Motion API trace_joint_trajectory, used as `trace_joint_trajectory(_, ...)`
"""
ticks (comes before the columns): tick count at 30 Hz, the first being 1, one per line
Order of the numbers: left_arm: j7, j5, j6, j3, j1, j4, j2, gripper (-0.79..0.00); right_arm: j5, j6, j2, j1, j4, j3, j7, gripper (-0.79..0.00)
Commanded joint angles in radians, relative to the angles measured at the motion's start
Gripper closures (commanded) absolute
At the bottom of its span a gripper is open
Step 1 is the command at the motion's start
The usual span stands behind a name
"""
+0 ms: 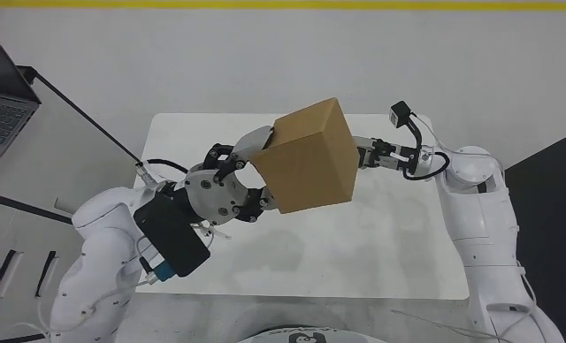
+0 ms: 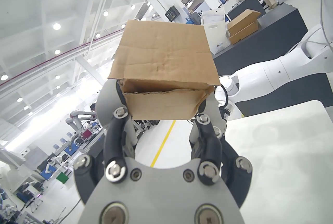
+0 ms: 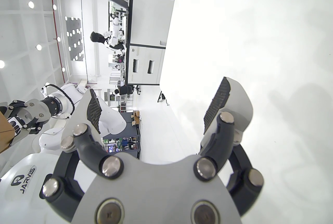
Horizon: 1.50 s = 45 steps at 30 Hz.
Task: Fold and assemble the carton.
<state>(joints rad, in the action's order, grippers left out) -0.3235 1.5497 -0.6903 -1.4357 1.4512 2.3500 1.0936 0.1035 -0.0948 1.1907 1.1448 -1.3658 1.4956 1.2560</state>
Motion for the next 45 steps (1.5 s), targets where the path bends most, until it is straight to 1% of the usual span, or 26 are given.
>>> trace_joint_trajectory(1, 0.0, 0.0, 0.0, 0.001, 0.0, 0.0, 0.0, 0.0, 0.0, 0.0, 0.0, 0.0, 0.0, 0.0, 0.0, -0.785)
trace_joint_trajectory(10, 0.005, -0.002, 0.003, 0.002, -0.001, 0.0, 0.0, 0.0, 0.0, 0.0, 0.0, 0.0, 0.0, 0.0, 0.0, -0.785)
trace_joint_trajectory(11, 0.006, -0.006, -0.011, -0.002, -0.008, 0.0, -0.001, 0.0, 0.0, 0.0, 0.0, 0.0, 0.0, 0.0, 0.0, -0.785)
trace_joint_trajectory(14, 0.012, -0.018, -0.059, -0.05, -0.031, -0.008, -0.007, 0.0, 0.0, 0.0, 0.0, 0.0, 0.0, 0.0, 0.0, -0.785)
trace_joint_trajectory(18, 0.017, -0.057, -0.096, -0.112, -0.032, -0.026, -0.014, 0.0, 0.0, 0.0, 0.0, 0.0, 0.0, 0.0, 0.0, -0.785)
trace_joint_trajectory(21, 0.031, -0.033, -0.148, -0.152, -0.032, -0.016, -0.021, 0.0, 0.0, 0.0, 0.0, 0.0, 0.0, 0.0, 0.0, -0.785)
trace_joint_trajectory(24, 0.035, 0.011, -0.179, -0.185, -0.036, 0.0, -0.028, 0.0, 0.0, 0.0, 0.0, 0.0, 0.0, 0.0, 0.0, -0.785)
trace_joint_trajectory(27, 0.013, 0.084, -0.215, -0.2, -0.053, 0.0, -0.036, 0.0, 0.0, 0.0, 0.0, 0.0, 0.0, 0.0, 0.0, -0.785)
trace_joint_trajectory(28, -0.001, 0.095, -0.21, -0.203, -0.055, 0.0, -0.037, 0.0, 0.0, 0.0, 0.0, 0.0, 0.0, 0.0, 0.0, -0.785)
trace_joint_trajectory(36, -0.005, 0.1, -0.207, -0.204, -0.055, 0.0, -0.038, 0.0, 0.0, 0.0, 0.0, 0.0, 0.0, 0.0, 0.0, -0.785)
trace_joint_trajectory(38, 0.026, 0.099, -0.205, -0.198, -0.051, 0.0, -0.038, 0.0, 0.0, 0.0, 0.0, 0.0, 0.0, 0.0, 0.0, -0.785)
trace_joint_trajectory(41, 0.15, 0.035, -0.243, -0.183, -0.058, 0.0, -0.04, 0.0, 0.0, 0.0, 0.0, 0.0, 0.0, 0.0, 0.0, -0.785)
trace_joint_trajectory(42, 0.204, -0.003, -0.258, -0.177, -0.062, 0.0, -0.041, 0.0, 0.0, 0.0, 0.0, 0.0, 0.0, 0.0, 0.0, -0.785)
trace_joint_trajectory(45, 0.361, -0.178, -0.219, -0.165, -0.066, 0.0, -0.038, 0.0, 0.0, 0.0, 0.0, 0.0, 0.0, 0.0, 0.0, -0.785)
